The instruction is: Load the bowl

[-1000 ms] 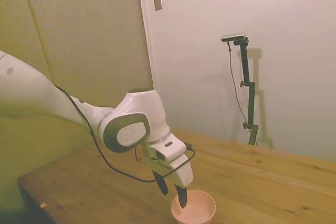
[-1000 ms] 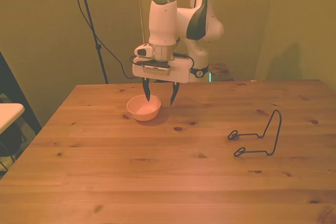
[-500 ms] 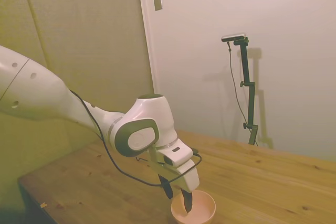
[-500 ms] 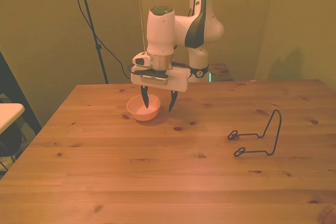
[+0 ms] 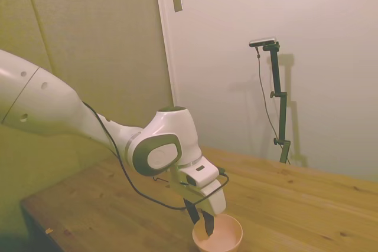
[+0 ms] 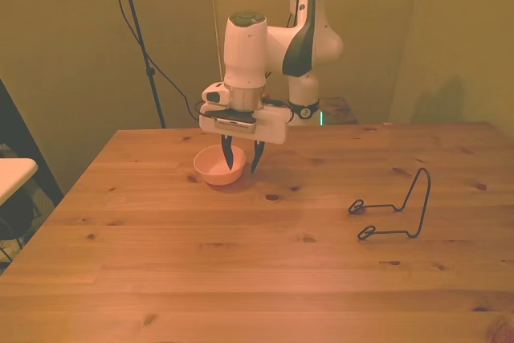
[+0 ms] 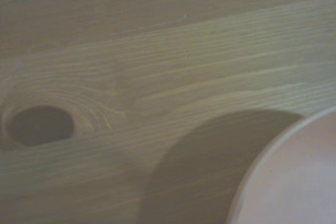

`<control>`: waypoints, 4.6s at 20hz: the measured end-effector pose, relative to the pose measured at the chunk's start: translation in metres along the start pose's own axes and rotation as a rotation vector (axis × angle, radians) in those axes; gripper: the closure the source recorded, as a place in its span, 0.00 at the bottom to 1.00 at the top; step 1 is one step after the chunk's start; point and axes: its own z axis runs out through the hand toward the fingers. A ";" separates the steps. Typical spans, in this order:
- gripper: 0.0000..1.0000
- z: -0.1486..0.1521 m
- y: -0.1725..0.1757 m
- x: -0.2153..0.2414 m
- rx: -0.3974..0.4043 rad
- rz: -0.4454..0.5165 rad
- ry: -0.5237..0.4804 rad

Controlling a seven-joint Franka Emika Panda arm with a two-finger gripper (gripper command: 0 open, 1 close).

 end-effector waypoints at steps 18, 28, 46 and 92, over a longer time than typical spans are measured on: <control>1.00 -0.001 0.005 0.010 0.015 0.006 -0.006; 1.00 -0.064 -0.031 0.010 0.196 -0.060 -0.112; 1.00 -0.131 -0.165 -0.050 0.657 -0.388 -0.293; 1.00 -0.036 -0.181 -0.104 1.011 -0.492 -0.485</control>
